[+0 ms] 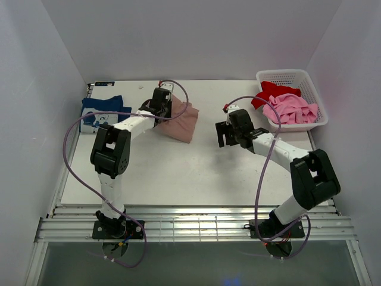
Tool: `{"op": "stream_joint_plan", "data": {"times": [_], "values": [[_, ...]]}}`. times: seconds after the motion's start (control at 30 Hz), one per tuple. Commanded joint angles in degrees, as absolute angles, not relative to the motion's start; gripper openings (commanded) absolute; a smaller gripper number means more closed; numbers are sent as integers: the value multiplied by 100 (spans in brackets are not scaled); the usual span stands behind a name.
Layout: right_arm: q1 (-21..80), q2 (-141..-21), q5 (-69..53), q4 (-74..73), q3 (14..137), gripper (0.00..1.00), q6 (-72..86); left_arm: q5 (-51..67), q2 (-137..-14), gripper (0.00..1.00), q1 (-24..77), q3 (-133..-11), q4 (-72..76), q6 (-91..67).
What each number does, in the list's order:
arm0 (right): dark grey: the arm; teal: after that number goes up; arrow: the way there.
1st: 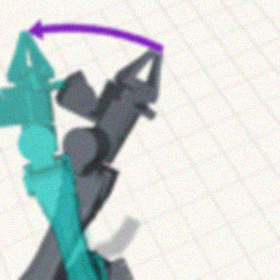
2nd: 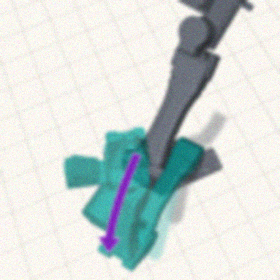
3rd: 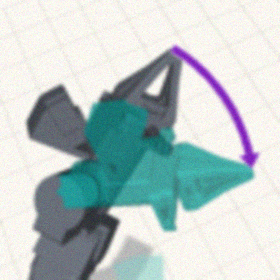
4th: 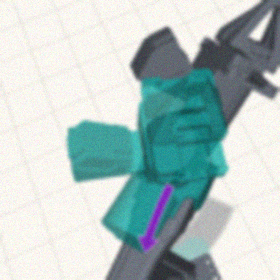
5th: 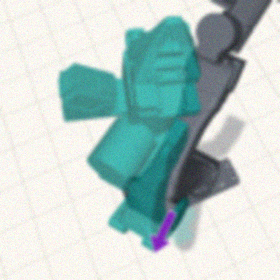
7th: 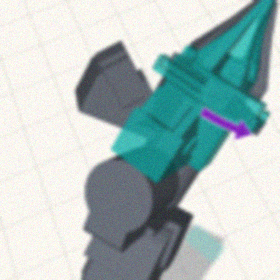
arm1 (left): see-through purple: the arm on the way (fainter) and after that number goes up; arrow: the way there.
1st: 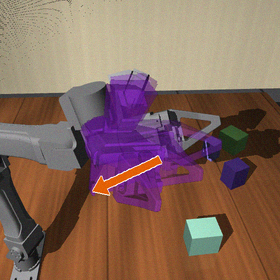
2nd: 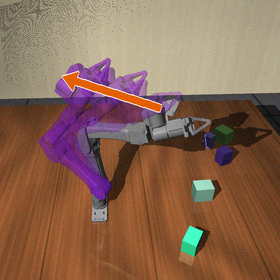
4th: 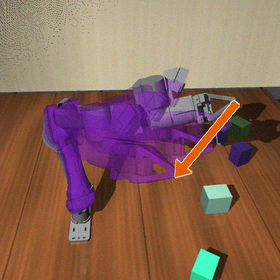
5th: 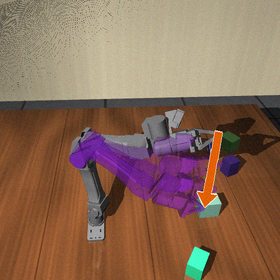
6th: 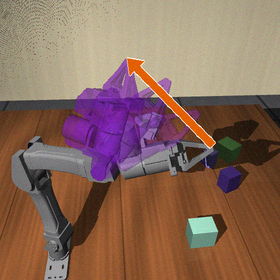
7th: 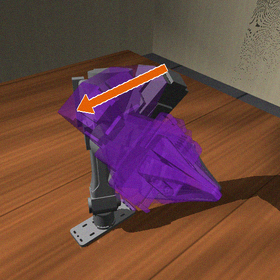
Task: Fold and stack the t-shirts
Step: Neatly place the folded tshirt to the corner
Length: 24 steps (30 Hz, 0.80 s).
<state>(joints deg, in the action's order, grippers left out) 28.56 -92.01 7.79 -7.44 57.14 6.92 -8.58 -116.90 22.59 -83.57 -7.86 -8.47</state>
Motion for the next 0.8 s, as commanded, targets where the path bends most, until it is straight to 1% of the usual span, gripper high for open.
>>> {"op": "stream_joint_plan", "data": {"times": [0.0, 0.2, 0.6, 0.77], "values": [[2848, -8693, 835, -844, 5363, 80, 721, -1652, -11118, 0, 2154, -8631, -1274, -317], [2848, -8253, 554, -721, 4984, 80, 773, -2144, -11004, 0, 1856, -8763, -1626, 165], [2848, -8165, 123, -589, 4764, 81, 773, -2154, -10846, 0, 784, -9184, -1934, 835], [2848, -8218, 79, -615, 4755, 81, 765, -2040, -10863, 0, 528, -9412, -2074, 967]]}}
